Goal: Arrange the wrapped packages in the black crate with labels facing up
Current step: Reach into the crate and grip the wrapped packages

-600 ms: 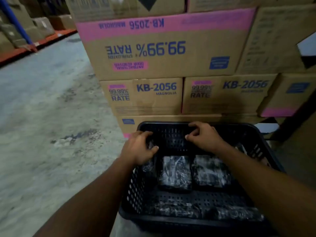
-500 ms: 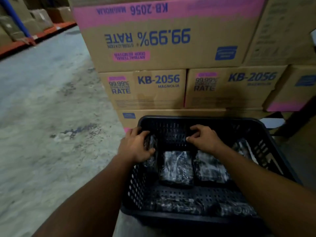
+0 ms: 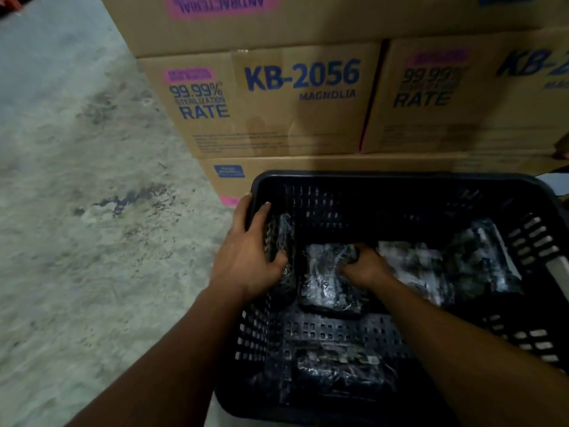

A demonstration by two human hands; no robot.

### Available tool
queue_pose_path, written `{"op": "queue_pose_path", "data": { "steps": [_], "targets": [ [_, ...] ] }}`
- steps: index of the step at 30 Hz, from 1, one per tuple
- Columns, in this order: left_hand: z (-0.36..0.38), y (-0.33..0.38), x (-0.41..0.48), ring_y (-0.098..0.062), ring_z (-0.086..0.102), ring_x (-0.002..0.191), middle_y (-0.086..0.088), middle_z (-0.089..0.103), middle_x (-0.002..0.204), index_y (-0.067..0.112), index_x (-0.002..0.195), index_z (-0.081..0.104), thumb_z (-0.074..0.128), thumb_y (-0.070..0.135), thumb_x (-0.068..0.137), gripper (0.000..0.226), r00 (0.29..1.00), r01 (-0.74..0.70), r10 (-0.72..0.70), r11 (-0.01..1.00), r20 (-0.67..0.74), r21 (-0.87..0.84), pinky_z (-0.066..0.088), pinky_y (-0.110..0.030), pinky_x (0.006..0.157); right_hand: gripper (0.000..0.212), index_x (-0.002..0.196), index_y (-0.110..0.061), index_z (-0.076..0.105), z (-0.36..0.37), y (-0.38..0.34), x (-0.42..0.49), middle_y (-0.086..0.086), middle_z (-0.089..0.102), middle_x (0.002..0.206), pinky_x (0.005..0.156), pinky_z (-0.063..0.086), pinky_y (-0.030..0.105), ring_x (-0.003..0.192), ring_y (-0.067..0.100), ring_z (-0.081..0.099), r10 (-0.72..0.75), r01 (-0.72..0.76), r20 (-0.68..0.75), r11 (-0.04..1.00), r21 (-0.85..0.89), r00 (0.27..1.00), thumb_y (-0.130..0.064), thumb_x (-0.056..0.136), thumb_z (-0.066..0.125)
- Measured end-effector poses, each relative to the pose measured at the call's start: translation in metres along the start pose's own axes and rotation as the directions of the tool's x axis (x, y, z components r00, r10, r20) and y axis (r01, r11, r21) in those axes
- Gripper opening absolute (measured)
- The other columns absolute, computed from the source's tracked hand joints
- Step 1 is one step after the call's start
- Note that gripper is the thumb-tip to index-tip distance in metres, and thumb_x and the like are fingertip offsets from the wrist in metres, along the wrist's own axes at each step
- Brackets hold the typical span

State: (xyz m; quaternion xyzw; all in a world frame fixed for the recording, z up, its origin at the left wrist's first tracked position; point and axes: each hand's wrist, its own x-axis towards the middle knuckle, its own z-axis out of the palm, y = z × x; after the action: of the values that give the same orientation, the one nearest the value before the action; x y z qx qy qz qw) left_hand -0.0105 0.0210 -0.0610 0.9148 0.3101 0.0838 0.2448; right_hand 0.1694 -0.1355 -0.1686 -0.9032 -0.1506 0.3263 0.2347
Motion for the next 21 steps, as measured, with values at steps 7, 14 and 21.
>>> {"op": "queue_pose_path", "data": {
  "steps": [7,14,21],
  "targets": [
    [0.001,0.001,0.001,-0.026,0.045,0.140,0.012,-0.005,0.167,0.029,0.157,0.022,0.067,0.041,0.082,0.088,1.000,0.004,-0.004,1.000,-0.006,0.014,0.052,-0.039,0.097,0.100,0.149,-0.019,0.031,0.010,-0.003,0.020,0.020,0.030,0.148,0.105,0.038,0.052,0.133,0.043,0.034,0.134,-0.146,-0.073,0.972,-0.183,0.988,-0.043,0.065,0.079],
    [0.000,0.004,0.001,-0.031,0.043,0.141,0.008,-0.008,0.168,0.030,0.158,0.018,0.066,0.042,0.081,0.091,0.999,0.013,-0.016,0.995,0.029,0.094,0.051,-0.044,0.102,0.079,0.135,-0.010,0.050,-0.003,-0.004,0.022,0.024,0.040,0.141,0.103,0.046,0.042,0.128,0.042,0.042,0.185,-0.184,-0.036,0.982,0.032,0.982,-0.028,0.065,0.083],
    [0.001,0.018,-0.001,-0.040,0.002,0.154,-0.012,-0.001,0.170,0.030,0.158,0.011,0.054,0.051,0.083,0.089,0.980,-0.201,0.172,0.814,0.104,0.545,0.007,-0.057,0.122,0.053,0.114,-0.006,0.065,-0.023,-0.001,0.006,0.017,0.068,0.113,0.081,0.055,0.034,0.094,0.029,0.066,0.123,-0.105,-0.029,0.934,0.342,0.992,-0.013,0.066,0.086]
  ]
}}
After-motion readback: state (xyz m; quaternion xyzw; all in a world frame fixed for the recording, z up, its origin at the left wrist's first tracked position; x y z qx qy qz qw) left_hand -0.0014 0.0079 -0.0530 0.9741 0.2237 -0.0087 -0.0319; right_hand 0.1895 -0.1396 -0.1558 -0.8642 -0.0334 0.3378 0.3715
